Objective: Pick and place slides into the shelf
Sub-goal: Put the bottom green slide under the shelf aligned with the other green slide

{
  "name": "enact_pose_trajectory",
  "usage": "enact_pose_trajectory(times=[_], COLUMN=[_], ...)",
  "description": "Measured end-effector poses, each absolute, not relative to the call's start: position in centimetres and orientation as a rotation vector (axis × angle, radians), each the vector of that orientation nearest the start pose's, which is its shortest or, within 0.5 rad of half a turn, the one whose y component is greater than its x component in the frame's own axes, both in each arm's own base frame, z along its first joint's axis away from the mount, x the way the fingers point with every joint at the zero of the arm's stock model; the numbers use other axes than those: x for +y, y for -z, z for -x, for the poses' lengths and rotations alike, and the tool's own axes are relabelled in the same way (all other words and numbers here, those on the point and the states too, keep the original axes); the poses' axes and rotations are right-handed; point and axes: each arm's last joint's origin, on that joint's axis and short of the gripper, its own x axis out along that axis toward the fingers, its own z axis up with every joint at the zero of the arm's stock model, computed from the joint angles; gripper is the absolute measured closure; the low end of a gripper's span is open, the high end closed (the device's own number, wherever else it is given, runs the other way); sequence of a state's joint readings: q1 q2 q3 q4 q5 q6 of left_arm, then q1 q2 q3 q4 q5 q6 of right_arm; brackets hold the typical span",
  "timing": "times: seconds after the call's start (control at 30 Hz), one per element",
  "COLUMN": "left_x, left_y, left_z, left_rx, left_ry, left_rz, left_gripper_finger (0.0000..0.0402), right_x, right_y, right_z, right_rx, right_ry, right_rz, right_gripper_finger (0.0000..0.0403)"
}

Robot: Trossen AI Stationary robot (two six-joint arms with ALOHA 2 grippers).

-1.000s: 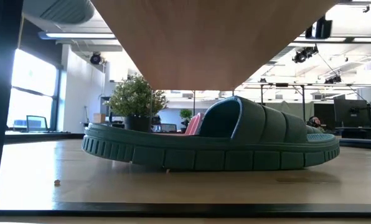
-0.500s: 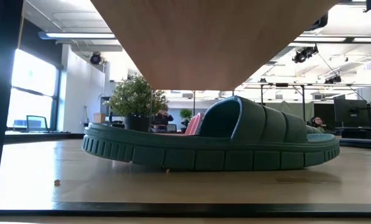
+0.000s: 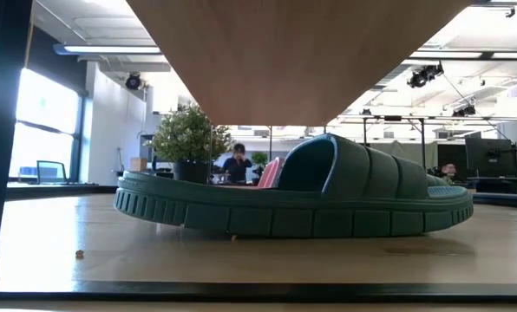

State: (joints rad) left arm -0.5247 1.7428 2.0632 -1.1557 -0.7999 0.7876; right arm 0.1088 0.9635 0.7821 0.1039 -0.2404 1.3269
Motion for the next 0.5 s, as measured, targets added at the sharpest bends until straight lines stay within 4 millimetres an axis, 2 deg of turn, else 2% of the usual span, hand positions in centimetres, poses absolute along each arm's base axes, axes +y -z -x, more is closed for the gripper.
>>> enact_pose_trajectory(times=[0.1,0.33,0.5], left_x=[-14.9,-15.3,-15.0], left_y=[-43.3,-42.9,-42.5], left_z=[-30.5,-31.2,-31.8], left_rx=[0.743,0.721,0.743], left_ry=[0.043,0.058,0.045], left_rz=[-1.271,-1.296,-1.298], left_gripper_finger=[0.0401,0.0401,0.0401], right_x=[2.7,1.9,2.1], right_y=[-33.3,-35.5,-35.4], right_z=[-22.3,-24.0,-25.6], right_rx=[0.375,0.421,0.514], right_ry=[-0.213,-0.229,-0.267], right_rz=[-1.278,-1.207,-1.189], right_gripper_finger=[0.0285,0.0285,0.0276])
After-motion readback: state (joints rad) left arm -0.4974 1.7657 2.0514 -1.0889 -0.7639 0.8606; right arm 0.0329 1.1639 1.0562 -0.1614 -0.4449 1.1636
